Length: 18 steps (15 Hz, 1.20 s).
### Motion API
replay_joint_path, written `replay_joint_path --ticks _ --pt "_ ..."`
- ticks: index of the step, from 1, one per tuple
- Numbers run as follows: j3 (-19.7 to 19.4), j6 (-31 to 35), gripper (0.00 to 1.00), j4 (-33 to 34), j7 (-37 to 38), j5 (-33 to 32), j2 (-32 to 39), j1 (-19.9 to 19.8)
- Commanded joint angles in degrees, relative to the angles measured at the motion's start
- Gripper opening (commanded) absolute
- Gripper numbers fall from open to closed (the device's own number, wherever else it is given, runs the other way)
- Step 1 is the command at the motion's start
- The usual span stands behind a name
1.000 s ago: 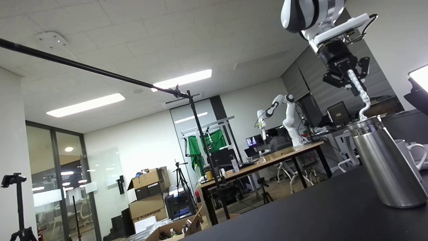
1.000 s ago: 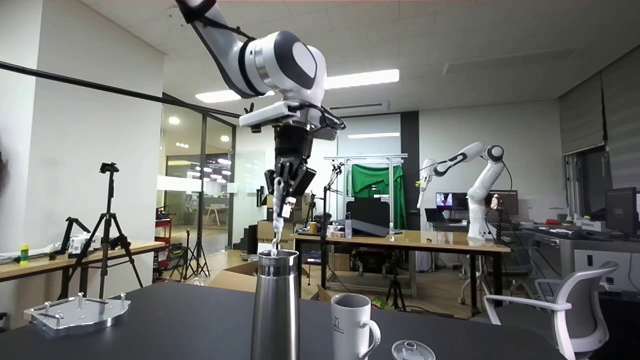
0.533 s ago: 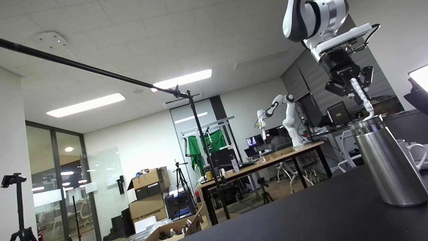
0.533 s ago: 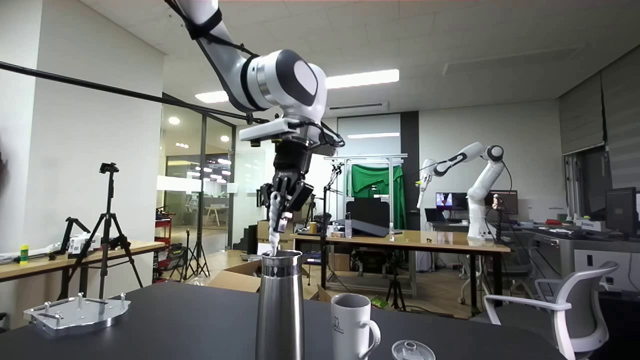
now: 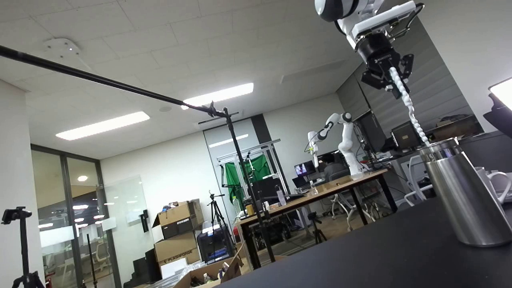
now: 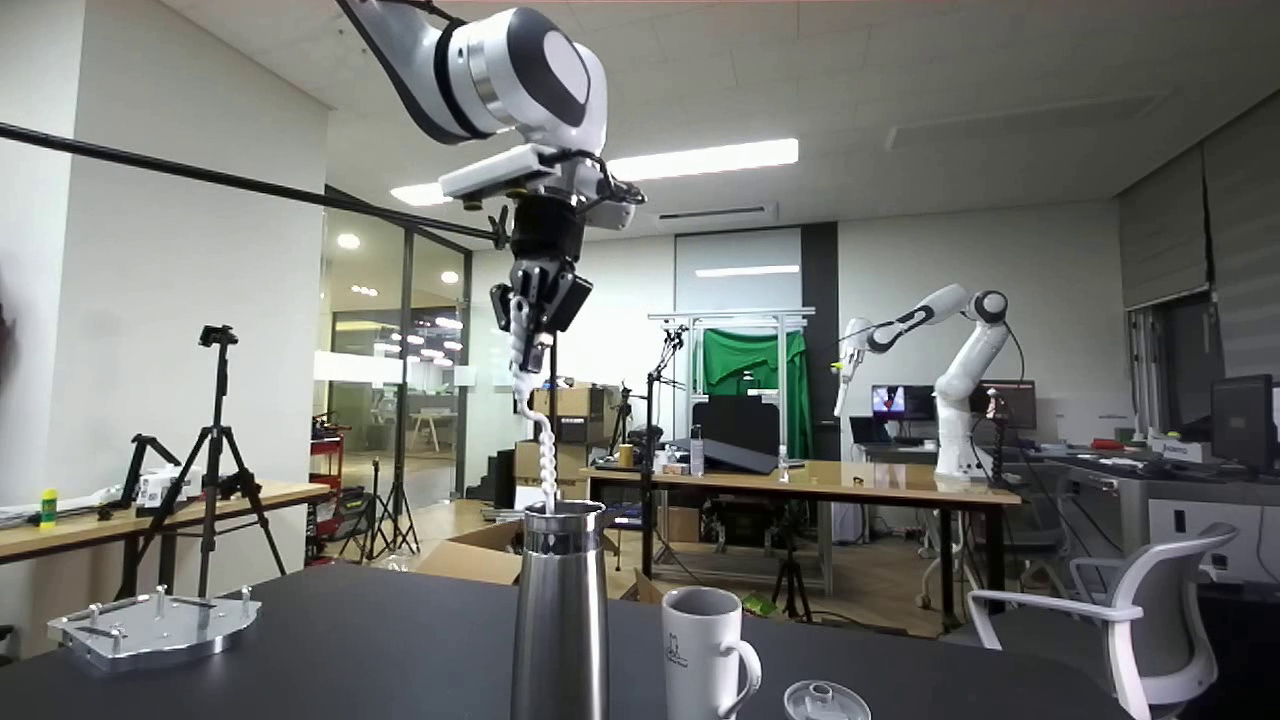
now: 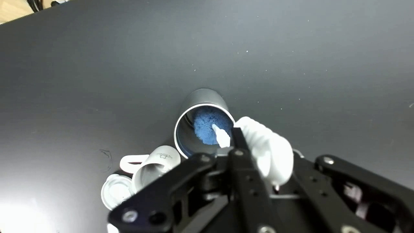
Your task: Stir the contents in the silver flask.
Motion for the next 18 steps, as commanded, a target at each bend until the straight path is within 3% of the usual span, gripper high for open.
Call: replay_joint_path --ticks 1,10,18 --pt "-0.1 -1.0 0.04 0.6 0.8 -0.9 -0.9 -0.3" --pt "-2.0 4.0 0.04 -1.7 -0.8 0.9 5.6 -2.8" --pt "-0.2 -0.7 0.04 -0.9 2.0 -1.4 0.9 -0.1"
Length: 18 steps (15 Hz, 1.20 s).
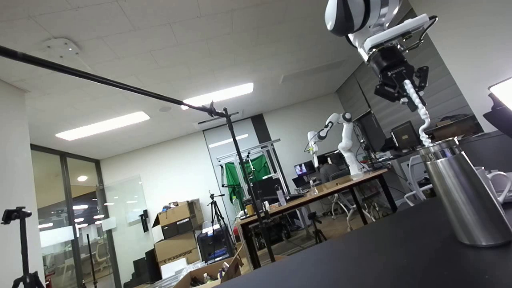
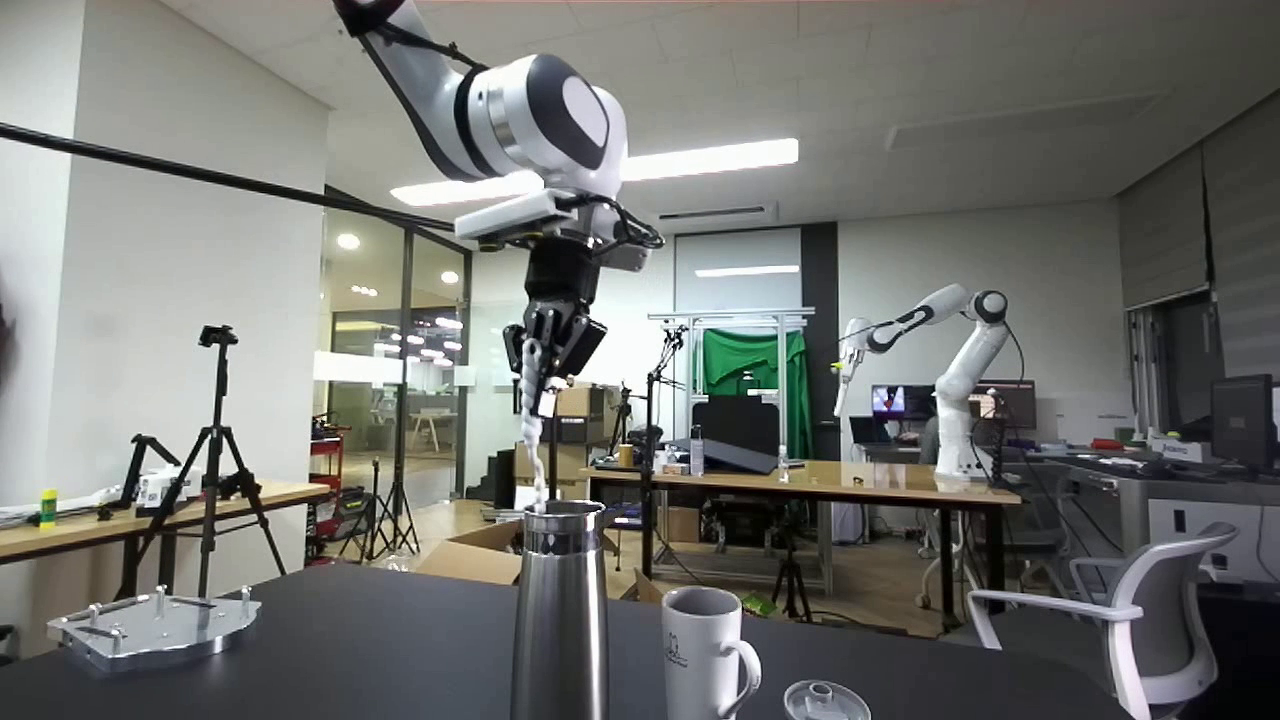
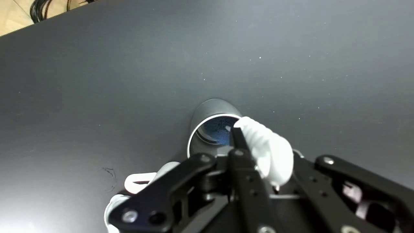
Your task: Stir the contents in the silver flask.
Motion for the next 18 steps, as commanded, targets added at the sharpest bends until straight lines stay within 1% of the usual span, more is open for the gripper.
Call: replay_joint_path --ticks 1,5,6,7,9,10,11,12,14,15,18 --pt "0.8 -3.3 0.04 0.9 2.6 -1.6 -3.6 1.1" --pt "1.5 -4.5 0.04 1.0 3.2 -2.1 -5.9 1.5" --pt "1.6 -4.8 0.40 1.1 3.1 -1.9 -6.2 1.4" --pt "1.7 -5.0 0.41 1.0 3.4 -1.9 -6.5 1.4" --pt "1.7 -6.4 0.54 0.8 3.3 -1.4 -7.1 1.3" --pt "1.7 -7.8 0.62 0.9 3.4 -1.1 -7.4 1.3" --pt "1.7 -5.2 0.68 0.3 1.3 -1.0 -6.4 1.2" --pt "1.7 -5.4 0.49 0.3 1.1 -1.0 -6.5 1.2" --pt "1.7 -5.2 0.63 0.1 1.0 -1.0 -6.3 1.2" --pt "1.7 -5.1 0.68 0.1 1.0 -1.0 -6.2 1.2" --pt "1.7 -5.1 0.68 0.1 1.0 -1.0 -6.1 1.2"
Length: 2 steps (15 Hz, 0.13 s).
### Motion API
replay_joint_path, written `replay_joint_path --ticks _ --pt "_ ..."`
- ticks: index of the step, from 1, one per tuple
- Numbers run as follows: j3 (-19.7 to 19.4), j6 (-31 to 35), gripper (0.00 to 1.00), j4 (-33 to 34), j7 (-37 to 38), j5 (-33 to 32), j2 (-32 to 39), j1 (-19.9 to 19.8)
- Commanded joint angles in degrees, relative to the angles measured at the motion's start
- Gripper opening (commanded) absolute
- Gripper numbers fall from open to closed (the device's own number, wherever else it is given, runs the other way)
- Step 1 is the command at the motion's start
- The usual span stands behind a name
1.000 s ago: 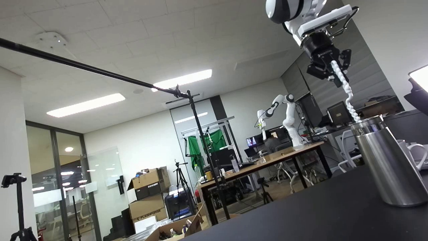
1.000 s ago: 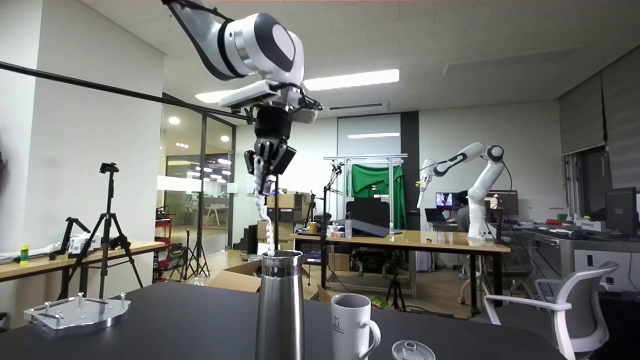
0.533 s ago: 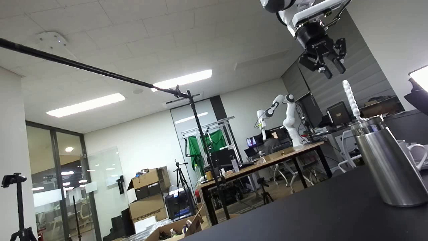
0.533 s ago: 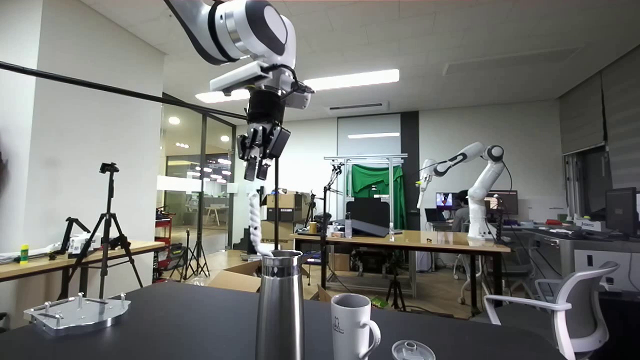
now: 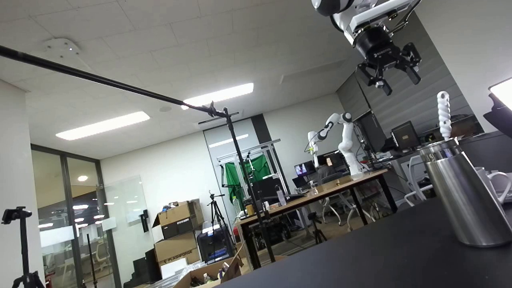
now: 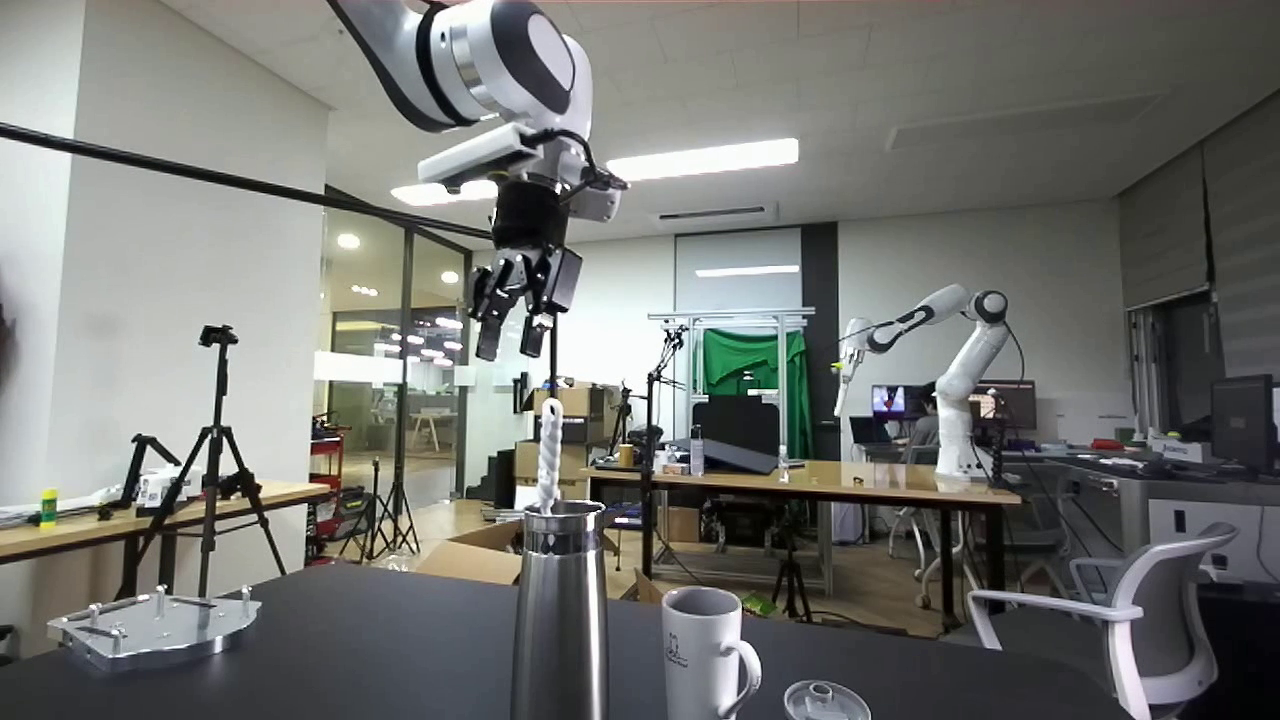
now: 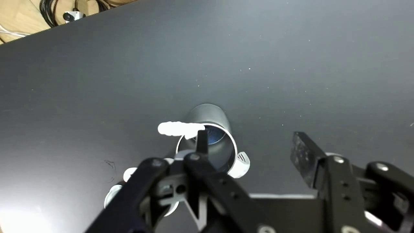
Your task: Stir the contents in the silver flask.
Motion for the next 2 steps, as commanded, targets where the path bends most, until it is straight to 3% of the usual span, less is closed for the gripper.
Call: replay_joint_path --ticks 1,2 --pt "0.1 -0.1 0.68 0.1 0.0 0.0 0.0 -0.1" --pt "0.1 -0.1 0.68 0.1 0.0 0.0 0.0 -0.1"
